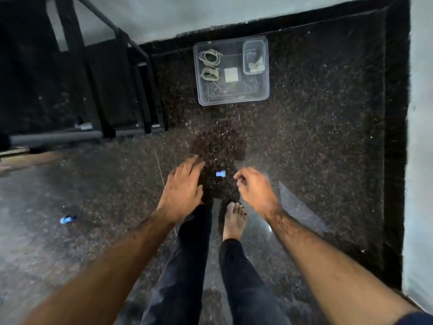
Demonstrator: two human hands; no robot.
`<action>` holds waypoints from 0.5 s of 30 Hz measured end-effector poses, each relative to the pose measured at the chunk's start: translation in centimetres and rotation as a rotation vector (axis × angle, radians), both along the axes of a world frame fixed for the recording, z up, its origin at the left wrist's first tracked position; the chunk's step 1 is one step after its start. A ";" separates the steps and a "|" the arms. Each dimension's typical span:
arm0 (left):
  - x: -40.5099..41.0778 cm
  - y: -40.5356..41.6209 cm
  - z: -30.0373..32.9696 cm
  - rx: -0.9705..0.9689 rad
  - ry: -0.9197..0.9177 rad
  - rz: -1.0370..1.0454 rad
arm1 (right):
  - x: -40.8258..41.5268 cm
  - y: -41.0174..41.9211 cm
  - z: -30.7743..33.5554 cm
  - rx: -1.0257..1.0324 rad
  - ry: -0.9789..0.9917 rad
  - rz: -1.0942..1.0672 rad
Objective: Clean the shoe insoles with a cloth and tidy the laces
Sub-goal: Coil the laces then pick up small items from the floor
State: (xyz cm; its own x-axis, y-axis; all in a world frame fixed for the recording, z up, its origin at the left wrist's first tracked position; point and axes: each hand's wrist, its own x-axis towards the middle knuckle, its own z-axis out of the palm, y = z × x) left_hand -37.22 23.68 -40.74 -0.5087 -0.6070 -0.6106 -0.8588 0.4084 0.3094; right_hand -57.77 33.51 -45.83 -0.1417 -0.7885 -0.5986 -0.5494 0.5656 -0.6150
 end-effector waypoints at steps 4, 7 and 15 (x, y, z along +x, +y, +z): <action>1.3 2.4 -3.4 -0.035 -0.041 -0.087 | 1.3 0.2 -4.1 0.026 0.046 0.080; 1.7 4.1 -7.7 -0.029 -0.054 -0.082 | 2.2 0.1 -8.6 0.024 0.124 0.132; 2.9 7.3 -17.8 -0.026 -0.015 -0.057 | 4.6 1.4 -19.5 0.054 0.265 0.348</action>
State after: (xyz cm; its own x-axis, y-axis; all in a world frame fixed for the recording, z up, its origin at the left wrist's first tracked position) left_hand -34.30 30.94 -58.56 -0.5339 -0.5933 -0.6024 -0.8383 0.4645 0.2856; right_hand -53.20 34.89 -65.30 -0.0276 -0.7851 -0.6187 -0.8477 0.3464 -0.4017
